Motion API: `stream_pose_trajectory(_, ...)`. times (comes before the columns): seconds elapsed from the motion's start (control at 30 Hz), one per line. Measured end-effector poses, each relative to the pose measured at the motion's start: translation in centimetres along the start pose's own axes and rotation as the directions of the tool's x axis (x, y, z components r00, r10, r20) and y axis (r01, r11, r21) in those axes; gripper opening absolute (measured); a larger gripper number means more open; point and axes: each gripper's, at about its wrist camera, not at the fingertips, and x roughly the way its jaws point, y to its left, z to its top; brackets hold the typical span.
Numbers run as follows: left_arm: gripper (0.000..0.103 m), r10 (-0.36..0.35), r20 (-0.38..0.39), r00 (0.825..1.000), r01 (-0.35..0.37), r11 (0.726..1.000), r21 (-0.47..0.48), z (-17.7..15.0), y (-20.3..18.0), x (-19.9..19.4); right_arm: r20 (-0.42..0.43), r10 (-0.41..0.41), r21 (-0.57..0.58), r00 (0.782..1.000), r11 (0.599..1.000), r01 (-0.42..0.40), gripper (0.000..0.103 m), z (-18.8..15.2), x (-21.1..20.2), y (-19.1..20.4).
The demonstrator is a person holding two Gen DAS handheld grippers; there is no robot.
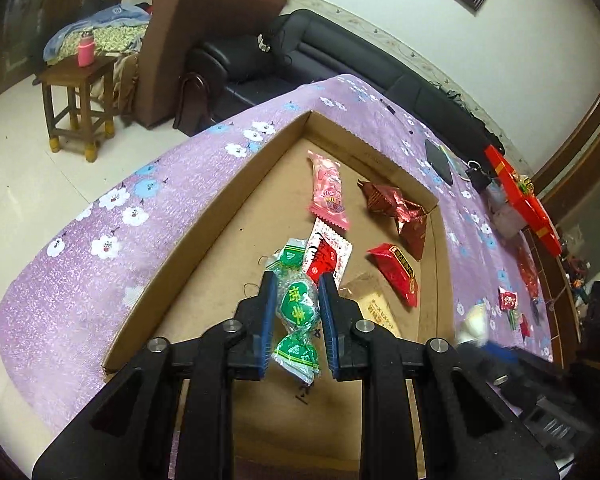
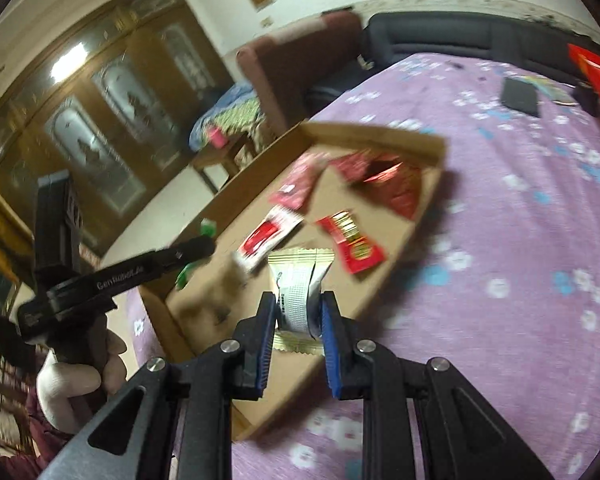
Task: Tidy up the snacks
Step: 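Carry the green candies and pale sachet into the tray and open both grippers, then move both grippers back to the table toward the clear nut bag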
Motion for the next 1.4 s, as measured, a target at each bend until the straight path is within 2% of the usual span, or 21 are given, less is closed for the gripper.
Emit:
stream_pose_trajectory(0.2, 0.02, -0.033, 0.012, 0.999, 0.034, 0.999, -0.008, 0.4, 0.4, -0.8, -0.061, -0.02, -0.046, 0.998, 0.999, 0.017, 0.026, -0.5, 3.4, 2.2)
stream_pose_trajectory(0.4, 0.02, -0.061, 0.035, 0.998, 0.061, 0.998, -0.019, 0.7, 0.4, -2.0, -0.06, -0.015, -0.045, 0.998, 0.999, 0.012, 0.027, -0.7, 3.4, 2.8)
stream_pose_trajectory(0.47, 0.02, -0.073, 0.036, 0.997, 0.074, 0.997, -0.018, 0.8, 0.2, -2.2, -0.049, -0.014, -0.039, 0.999, 0.999, 0.012, 0.029, -0.7, 2.7, 2.6)
stream_pose_trajectory(0.57, 0.02, -0.088, 0.029, 0.996, 0.089, 0.996, -0.007, 0.7, -0.9, -2.5, -0.022, -0.011, -0.007, 1.0, 1.0, 0.011, 0.038, -0.6, 1.6, 1.9)
stream_pose_trajectory(0.7, 0.02, -0.125, 0.04, 0.991, 0.125, 0.992, 0.001, 0.7, -2.6, -3.2, 0.003, -0.024, 0.031, 1.0, 0.999, 0.024, 0.039, -0.7, 0.0, 0.6)
stream_pose_trajectory(0.9, 0.02, -0.141, 0.051, 0.989, 0.14, 0.99, 0.022, 0.4, -4.4, -4.0, 0.049, -0.036, 0.068, 0.998, 0.997, 0.032, 0.039, -0.7, -2.1, -1.2)
stream_pose_trajectory(1.2, 0.02, -0.159, 0.001, 0.987, 0.159, 0.987, 0.022, -0.5, -5.8, -2.8, 0.06, -0.1, 0.179, 0.993, 0.98, 0.088, 0.039, -2.2, -4.3, -5.9)
stream_pose_trajectory(1.4, 0.02, -0.176, -0.04, 0.984, 0.177, 0.983, 0.043, -1.2, -7.0, -2.2, 0.118, -0.176, 0.277, 0.977, 0.951, 0.138, 0.039, -3.5, -8.4, -10.6)
